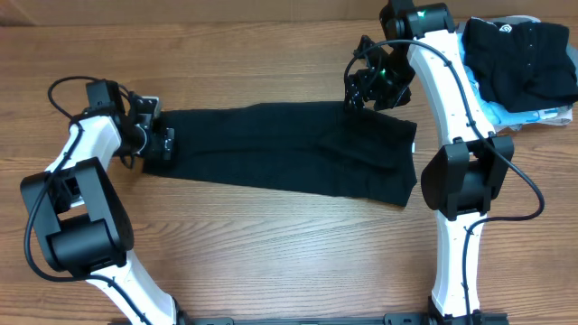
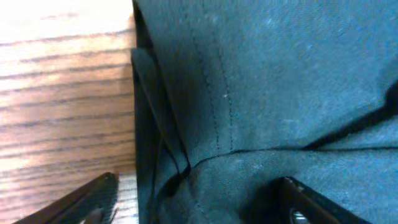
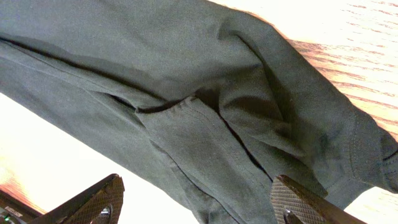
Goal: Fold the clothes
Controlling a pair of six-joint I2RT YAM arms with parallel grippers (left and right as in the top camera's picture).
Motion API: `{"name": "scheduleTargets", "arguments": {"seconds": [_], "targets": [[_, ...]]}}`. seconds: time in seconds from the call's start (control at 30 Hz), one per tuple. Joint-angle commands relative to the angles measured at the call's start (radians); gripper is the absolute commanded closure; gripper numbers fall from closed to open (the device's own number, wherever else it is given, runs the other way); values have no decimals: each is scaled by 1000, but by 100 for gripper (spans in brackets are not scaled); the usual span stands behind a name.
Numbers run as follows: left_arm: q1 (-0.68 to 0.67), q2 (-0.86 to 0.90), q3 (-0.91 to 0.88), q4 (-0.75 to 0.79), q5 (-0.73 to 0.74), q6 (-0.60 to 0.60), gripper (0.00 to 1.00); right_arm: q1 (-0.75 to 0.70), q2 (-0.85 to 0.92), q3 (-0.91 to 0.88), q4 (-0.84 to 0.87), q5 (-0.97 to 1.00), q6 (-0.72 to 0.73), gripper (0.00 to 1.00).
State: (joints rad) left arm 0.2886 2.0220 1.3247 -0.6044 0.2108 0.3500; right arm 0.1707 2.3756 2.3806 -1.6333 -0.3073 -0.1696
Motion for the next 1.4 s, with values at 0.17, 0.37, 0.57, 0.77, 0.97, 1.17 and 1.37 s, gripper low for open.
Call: {"name": "scheduleTargets", "arguments": {"seconds": [0.17, 0.37, 0.57, 0.77, 0.97, 1.17, 1.37], "targets": [[-1, 32, -60, 14, 54, -4, 37, -2, -34, 23, 16, -9, -10, 21], [-1, 92, -64, 0, 53, -56, 77, -2, -34, 23, 14, -9, -10, 21], [18, 103, -57, -5, 33, -160, 96, -2, -34, 23, 4, -10, -10, 22], [94, 21, 55, -148, 37, -224, 96, -4, -34, 23, -6, -9, 56, 29], [130, -76, 203, -293, 45, -217, 96, -5, -34, 19, -3, -29, 156, 84], [128, -94, 319, -410, 45, -201, 96, 1, -29, -16, 21, -126, 175, 96], [105, -95, 372, -490, 53, -146, 96, 5, -28, -167, 107, -167, 208, 96]]}}
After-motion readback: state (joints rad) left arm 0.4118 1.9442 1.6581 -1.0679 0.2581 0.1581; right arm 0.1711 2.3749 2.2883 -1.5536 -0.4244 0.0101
